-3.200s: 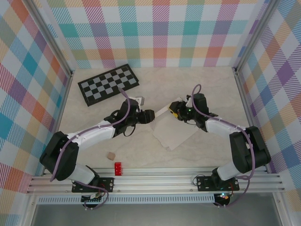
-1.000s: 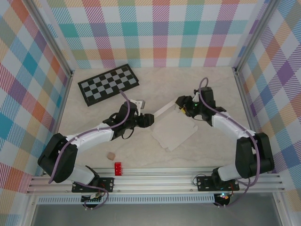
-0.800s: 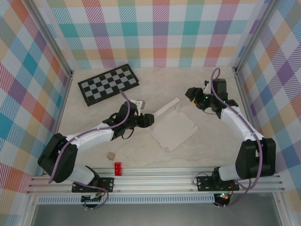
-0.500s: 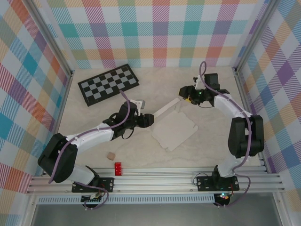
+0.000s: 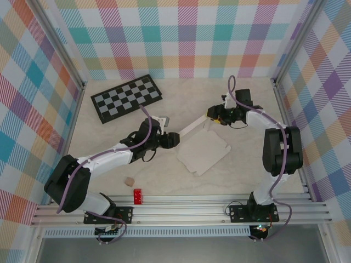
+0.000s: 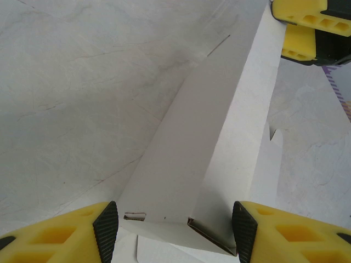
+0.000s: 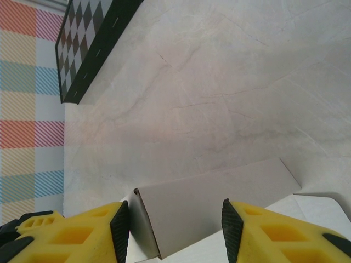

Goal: Fold the paper box

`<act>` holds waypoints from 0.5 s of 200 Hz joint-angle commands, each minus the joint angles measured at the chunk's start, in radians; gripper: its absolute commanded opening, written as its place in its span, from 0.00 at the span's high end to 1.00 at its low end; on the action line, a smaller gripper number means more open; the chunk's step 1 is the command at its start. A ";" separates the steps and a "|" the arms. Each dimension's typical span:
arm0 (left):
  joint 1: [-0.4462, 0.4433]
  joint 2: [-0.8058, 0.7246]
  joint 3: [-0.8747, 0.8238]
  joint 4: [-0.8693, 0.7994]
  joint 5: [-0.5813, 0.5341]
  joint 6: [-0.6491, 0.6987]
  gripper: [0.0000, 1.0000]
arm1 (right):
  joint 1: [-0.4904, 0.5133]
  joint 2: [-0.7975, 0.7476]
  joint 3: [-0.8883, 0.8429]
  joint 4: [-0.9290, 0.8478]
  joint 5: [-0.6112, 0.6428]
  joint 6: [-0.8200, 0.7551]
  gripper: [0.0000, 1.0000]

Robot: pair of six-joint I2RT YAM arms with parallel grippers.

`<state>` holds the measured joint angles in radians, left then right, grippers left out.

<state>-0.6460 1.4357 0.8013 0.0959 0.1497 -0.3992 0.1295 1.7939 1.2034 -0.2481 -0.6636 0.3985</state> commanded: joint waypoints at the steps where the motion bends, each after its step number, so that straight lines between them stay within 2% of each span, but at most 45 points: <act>1: 0.006 0.014 -0.016 -0.052 -0.025 -0.001 0.41 | -0.002 0.019 -0.050 -0.015 0.025 -0.039 0.51; 20: 0.008 0.014 -0.013 -0.066 -0.032 -0.021 0.42 | -0.002 0.012 -0.030 -0.022 0.027 -0.034 0.51; 50: 0.021 0.001 -0.017 -0.095 -0.065 -0.078 0.42 | -0.001 -0.006 0.098 -0.100 0.076 -0.021 0.46; 82: 0.053 -0.015 -0.027 -0.151 -0.121 -0.114 0.42 | -0.001 -0.052 0.255 -0.287 0.174 -0.010 0.45; 100: 0.083 -0.029 -0.050 -0.171 -0.134 -0.160 0.41 | -0.001 -0.095 0.282 -0.397 0.237 -0.006 0.45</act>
<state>-0.6052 1.4193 0.8013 0.0631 0.0837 -0.4976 0.1299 1.7809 1.4322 -0.4480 -0.5262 0.3996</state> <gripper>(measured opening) 0.584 0.550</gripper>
